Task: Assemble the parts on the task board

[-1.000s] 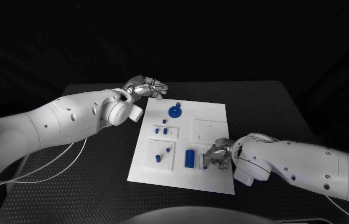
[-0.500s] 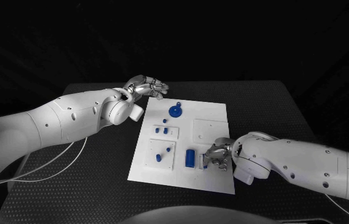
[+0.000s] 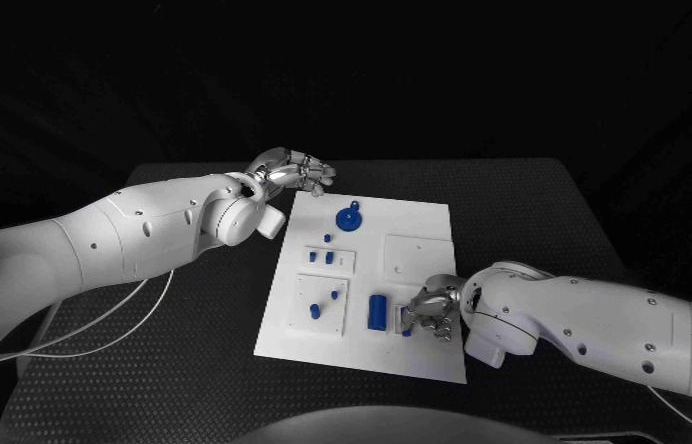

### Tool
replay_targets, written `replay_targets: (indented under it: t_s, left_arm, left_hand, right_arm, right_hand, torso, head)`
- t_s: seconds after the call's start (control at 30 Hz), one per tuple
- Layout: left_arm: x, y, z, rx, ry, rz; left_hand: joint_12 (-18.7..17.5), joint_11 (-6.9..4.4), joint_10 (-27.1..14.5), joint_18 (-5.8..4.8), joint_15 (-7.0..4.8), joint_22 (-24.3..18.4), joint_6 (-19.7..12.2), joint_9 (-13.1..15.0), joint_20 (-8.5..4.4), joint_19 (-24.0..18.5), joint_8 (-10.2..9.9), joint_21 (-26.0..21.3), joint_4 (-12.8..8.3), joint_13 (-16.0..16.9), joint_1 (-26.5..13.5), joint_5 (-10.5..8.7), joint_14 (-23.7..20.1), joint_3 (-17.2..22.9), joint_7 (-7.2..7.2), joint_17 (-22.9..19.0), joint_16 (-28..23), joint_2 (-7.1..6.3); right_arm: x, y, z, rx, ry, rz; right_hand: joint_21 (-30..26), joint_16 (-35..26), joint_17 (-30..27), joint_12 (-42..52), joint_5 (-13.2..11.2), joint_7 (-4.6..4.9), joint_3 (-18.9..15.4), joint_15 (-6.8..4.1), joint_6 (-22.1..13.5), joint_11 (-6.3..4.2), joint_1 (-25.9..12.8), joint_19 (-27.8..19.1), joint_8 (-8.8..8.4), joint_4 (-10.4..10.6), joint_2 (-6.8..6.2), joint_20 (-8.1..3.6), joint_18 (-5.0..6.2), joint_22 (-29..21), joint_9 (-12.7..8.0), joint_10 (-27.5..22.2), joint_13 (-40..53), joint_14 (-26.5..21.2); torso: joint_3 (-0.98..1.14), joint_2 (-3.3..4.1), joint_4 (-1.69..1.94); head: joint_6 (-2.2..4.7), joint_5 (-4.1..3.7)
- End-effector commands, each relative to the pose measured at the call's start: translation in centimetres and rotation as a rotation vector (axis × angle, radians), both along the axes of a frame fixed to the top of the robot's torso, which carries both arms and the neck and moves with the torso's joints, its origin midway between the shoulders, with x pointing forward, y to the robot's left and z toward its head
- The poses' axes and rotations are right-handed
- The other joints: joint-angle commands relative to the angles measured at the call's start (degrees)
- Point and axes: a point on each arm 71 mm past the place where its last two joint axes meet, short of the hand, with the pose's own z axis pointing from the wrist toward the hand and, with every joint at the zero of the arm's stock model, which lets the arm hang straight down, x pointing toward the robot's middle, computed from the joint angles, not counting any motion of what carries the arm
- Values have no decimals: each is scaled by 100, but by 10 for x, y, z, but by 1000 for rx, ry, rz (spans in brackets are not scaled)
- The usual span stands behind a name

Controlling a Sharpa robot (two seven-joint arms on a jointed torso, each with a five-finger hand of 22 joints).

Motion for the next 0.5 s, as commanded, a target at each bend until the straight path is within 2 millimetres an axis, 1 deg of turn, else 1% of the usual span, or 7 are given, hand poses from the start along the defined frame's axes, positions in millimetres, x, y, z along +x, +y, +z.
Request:
replay_targets:
  t_s: [0.03, 0.13, 0.27, 0.33, 0.5]
  left_arm:
    - [0, -2, 1, -4, -2, -18]
    - [0, -2, 1, -4, -2, -18]
    - [0, -3, 1, -4, -2, -20]
    - [0, -3, 1, -4, -2, -21]
    - [0, -2, 1, -4, 0, -20]
  left_hand:
    - [28, 6, -29, 96, 28, 121, -39, -8, 28, -20, 25, -28, 45, 10, -51, 11, -6, 0, -15, 6, -19, -15]
    - [28, 7, -29, 96, 28, 121, -40, -9, 29, -20, 25, -29, 47, 10, -52, 11, -7, -1, -15, 7, -20, -15]
    - [28, 7, -30, 97, 28, 121, -40, -9, 28, -21, 26, -29, 49, 10, -51, 11, -7, 0, -15, 8, -22, -15]
    - [28, 7, -30, 96, 28, 121, -41, -9, 29, -21, 26, -29, 51, 10, -52, 11, -7, 0, -15, 9, -22, -14]
    - [27, 7, -31, 96, 28, 121, -42, -10, 29, -22, 27, -30, 53, 10, -52, 11, -8, 0, -14, 11, -25, -15]
  right_arm:
    - [-4, 7, 0, 32, 14, 36]
    - [-4, 8, 0, 36, 12, 39]
    - [-4, 8, 0, 37, 9, 38]
    - [-3, 7, 0, 35, 4, 32]
    - [-2, 8, 0, 34, -5, 39]
  right_hand:
    - [15, -5, -8, -36, -18, -3, -34, -47, 56, -44, -78, 33, 9, 1, -32, 0, 123, 58, 3, 15, 6, -3]
    - [13, -5, -8, -36, -20, -4, -52, -49, 58, -45, -84, 32, 12, 5, -38, 0, 123, 57, 2, 14, 6, -3]
    - [11, -6, -9, -37, -26, -6, -81, -50, 60, -47, -96, 32, 15, 15, -47, -1, 123, 56, 1, 13, 7, -4]
    - [10, -6, -9, -37, -28, -6, -84, -51, 60, -47, -97, 32, 15, 16, -47, -1, 123, 55, 0, 13, 7, -4]
    - [4, -8, -11, -39, -87, -9, -121, -55, 60, -51, -105, 29, 19, 35, -54, -5, 123, 52, -4, 10, 8, -7]
  torso:
    - [0, 2, 5]
    - [3, 1, 0]
    - [2, -1, -1]
    - [-2, -3, 3]
    - [1, 0, -4]
  head:
    - [-4, 1]
    - [0, 8]
    - [-1, 10]
    - [13, 5]
    - [15, 13]
